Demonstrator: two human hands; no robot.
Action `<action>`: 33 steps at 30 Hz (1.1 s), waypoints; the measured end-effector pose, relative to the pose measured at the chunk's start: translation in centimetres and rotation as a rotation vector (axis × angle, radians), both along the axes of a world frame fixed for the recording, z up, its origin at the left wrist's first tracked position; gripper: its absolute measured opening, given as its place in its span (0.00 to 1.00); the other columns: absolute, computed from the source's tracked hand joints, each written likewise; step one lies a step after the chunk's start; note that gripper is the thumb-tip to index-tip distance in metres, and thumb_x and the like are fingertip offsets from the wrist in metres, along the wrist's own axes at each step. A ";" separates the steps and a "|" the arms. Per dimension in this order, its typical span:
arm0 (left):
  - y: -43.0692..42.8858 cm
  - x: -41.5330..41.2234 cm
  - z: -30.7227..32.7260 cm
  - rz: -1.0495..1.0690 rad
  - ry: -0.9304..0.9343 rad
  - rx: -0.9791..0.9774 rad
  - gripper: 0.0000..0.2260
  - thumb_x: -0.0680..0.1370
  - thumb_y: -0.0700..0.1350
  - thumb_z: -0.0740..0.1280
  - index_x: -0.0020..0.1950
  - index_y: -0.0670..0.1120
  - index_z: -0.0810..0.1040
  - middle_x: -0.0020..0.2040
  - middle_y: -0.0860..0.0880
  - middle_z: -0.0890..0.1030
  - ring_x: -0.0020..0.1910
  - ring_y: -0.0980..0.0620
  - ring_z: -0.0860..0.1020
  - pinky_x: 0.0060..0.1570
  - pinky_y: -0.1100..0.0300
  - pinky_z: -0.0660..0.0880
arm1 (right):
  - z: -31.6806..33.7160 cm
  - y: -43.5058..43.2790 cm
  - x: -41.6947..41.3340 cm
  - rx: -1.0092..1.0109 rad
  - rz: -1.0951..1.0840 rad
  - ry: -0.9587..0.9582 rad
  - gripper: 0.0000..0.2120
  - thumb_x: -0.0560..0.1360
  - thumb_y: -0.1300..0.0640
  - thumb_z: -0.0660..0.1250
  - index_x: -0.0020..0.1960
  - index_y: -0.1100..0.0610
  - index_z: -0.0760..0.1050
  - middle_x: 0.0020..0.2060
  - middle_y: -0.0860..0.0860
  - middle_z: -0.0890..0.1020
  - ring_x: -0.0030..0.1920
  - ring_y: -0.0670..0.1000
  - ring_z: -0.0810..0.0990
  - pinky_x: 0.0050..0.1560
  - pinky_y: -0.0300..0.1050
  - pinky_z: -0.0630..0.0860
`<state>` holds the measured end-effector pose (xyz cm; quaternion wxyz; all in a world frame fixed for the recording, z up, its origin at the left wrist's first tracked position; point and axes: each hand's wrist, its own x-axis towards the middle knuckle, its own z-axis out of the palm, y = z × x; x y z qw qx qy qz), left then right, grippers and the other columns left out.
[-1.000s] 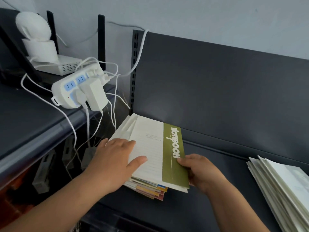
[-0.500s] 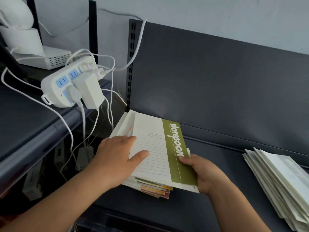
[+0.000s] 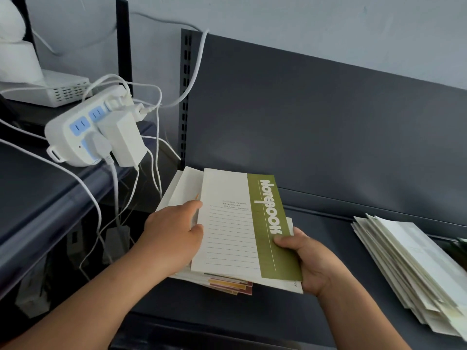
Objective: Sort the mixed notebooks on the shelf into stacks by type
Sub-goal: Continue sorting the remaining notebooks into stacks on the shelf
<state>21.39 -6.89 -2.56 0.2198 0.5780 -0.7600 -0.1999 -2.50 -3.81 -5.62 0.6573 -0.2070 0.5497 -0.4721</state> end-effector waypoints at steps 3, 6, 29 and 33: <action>0.1 -0.6 0.2 -0.011 -0.004 0.040 0.23 0.81 0.43 0.56 0.76 0.53 0.60 0.44 0.57 0.75 0.46 0.53 0.74 0.59 0.53 0.70 | -0.2 0.4 -0.2 0.001 -0.008 -0.035 0.16 0.77 0.69 0.63 0.61 0.55 0.73 0.53 0.62 0.84 0.54 0.66 0.83 0.51 0.66 0.79; 0.1 -1.0 0.5 -0.006 -0.036 0.052 0.23 0.80 0.42 0.55 0.75 0.53 0.59 0.49 0.55 0.77 0.50 0.52 0.74 0.62 0.53 0.67 | -0.7 0.9 -0.5 0.002 -0.009 -0.075 0.17 0.77 0.69 0.62 0.63 0.56 0.73 0.55 0.63 0.83 0.57 0.66 0.81 0.54 0.66 0.78; -0.7 -2.6 0.3 -0.104 -0.166 0.088 0.21 0.79 0.45 0.57 0.71 0.58 0.62 0.57 0.58 0.74 0.57 0.52 0.74 0.59 0.52 0.68 | -0.4 2.3 -2.0 0.037 -0.111 -0.190 0.20 0.71 0.60 0.65 0.62 0.64 0.76 0.56 0.64 0.83 0.48 0.64 0.85 0.46 0.59 0.81; -0.6 -2.8 0.2 -0.113 -0.197 0.033 0.22 0.80 0.45 0.57 0.72 0.60 0.60 0.53 0.60 0.71 0.59 0.53 0.72 0.56 0.54 0.67 | -0.6 2.3 -1.6 0.078 -0.038 -0.019 0.14 0.77 0.66 0.63 0.61 0.63 0.77 0.51 0.62 0.85 0.45 0.62 0.86 0.42 0.55 0.82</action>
